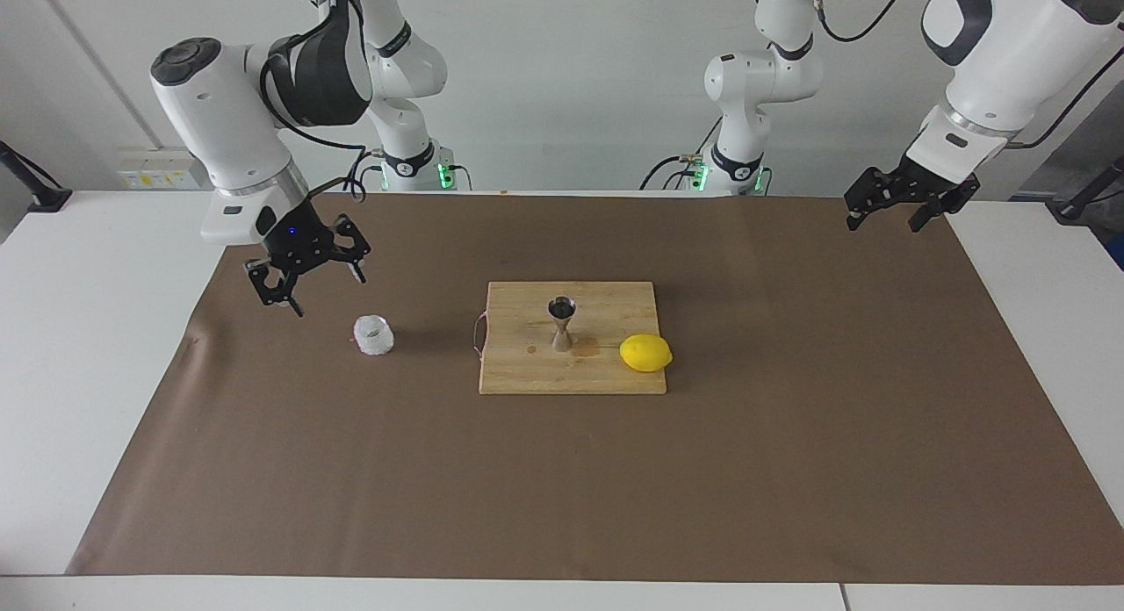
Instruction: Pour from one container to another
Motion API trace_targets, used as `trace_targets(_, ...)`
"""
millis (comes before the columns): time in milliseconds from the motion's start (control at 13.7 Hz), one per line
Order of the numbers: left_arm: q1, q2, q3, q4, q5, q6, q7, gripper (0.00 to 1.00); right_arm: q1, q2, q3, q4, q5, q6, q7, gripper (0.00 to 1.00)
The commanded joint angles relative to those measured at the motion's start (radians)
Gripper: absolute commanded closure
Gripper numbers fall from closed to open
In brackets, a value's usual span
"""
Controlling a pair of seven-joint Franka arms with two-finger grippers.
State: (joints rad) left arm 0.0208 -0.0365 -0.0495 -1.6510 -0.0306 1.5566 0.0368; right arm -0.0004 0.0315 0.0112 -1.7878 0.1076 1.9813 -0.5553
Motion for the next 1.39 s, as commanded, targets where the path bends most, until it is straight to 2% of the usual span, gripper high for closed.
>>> trace_targets(0,0.010,-0.011,-0.007,-0.006,0.012,-0.013,0.009,0.00,-0.004,-0.004,0.006,0.097,-0.068,-0.123,0.267,0.00)
trace_targets(146,0.010,-0.011,-0.007,-0.006,0.012,-0.013,0.009,0.00,-0.004,-0.002,0.007,0.159,-0.095,-0.223,0.453,0.00)
trace_targets(511,0.010,-0.011,-0.007,-0.006,0.012,-0.013,0.009,0.00,-0.004,-0.071,0.019,0.162,-0.097,-0.402,0.610,0.00)
trace_targets(1314,0.010,-0.011,-0.009,-0.006,0.012,-0.013,0.009,0.00,-0.004,-0.088,0.035,0.145,-0.137,-0.426,0.615,0.00)
